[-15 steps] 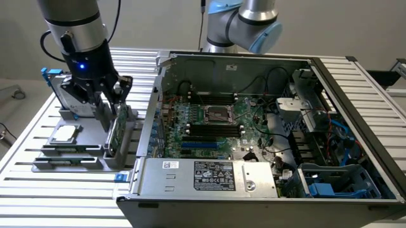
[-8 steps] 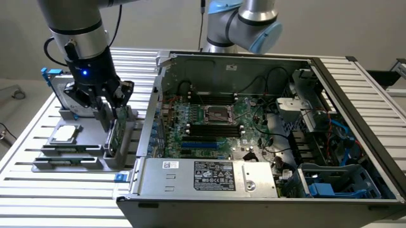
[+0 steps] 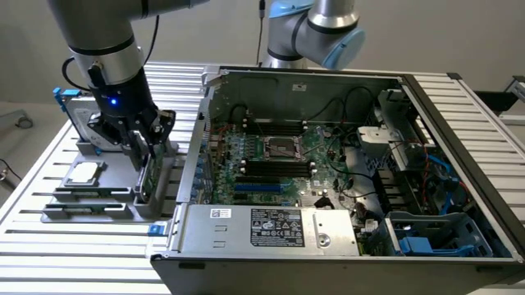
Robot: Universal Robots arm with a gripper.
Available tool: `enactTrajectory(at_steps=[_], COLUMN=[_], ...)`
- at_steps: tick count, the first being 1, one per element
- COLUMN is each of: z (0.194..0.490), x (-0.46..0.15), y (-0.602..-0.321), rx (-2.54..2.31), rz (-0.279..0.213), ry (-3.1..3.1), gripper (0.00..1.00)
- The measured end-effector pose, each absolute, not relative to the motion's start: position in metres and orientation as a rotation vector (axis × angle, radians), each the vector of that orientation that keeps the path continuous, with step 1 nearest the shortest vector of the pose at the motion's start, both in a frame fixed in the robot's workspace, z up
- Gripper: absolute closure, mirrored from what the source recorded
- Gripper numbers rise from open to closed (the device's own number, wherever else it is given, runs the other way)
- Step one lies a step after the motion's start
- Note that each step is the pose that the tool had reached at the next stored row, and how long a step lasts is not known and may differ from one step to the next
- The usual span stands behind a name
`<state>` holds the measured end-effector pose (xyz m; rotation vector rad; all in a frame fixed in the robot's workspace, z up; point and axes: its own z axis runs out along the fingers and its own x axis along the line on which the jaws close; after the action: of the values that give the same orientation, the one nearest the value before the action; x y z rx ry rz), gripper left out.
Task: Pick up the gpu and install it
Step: 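Pick up the gpu and move the gpu toward the slot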
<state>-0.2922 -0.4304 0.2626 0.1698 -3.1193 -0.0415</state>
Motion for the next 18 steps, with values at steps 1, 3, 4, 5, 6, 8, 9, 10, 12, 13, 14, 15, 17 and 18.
enactTrajectory(at_steps=[1,3,4,5,6,8,9,10,12,13,14,15,17,18], z=[0.261,0.257,0.255,0.254,0.253,0.251,0.25,0.249,0.248,0.248,0.248,0.247,0.247,0.246], x=[-0.292,-0.293,-0.294,-0.295,-0.296,-0.296,-0.297,-0.297,-0.297,-0.297,-0.297,-0.297,-0.297,-0.297], y=[-0.43,-0.43,-0.43,-0.43,-0.43,-0.43,-0.43,-0.43,-0.43,-0.43,-0.43,-0.43,-0.43,-0.43], rx=[0.17,0.17,0.17,0.17,0.17,0.171,0.171,0.17,0.169,0.167,0.164,0.158,0.143,0.135], rz=[-0.041,-0.041,-0.04,-0.04,-0.04,-0.039,-0.038,-0.038,-0.037,-0.037,-0.037,-0.037,-0.037,-0.037], ry=[-3.122,-3.125,-3.126,-3.126,-3.126,-3.128,-3.129,-3.131,-3.133,-3.133,-3.134,-3.134,-3.135,-3.135], gripper=[0.64,0.64,0.64,0.64,0.64,0.64,0.64,0.64,0.64,0.64,0.64,0.64,0.64,0.64])
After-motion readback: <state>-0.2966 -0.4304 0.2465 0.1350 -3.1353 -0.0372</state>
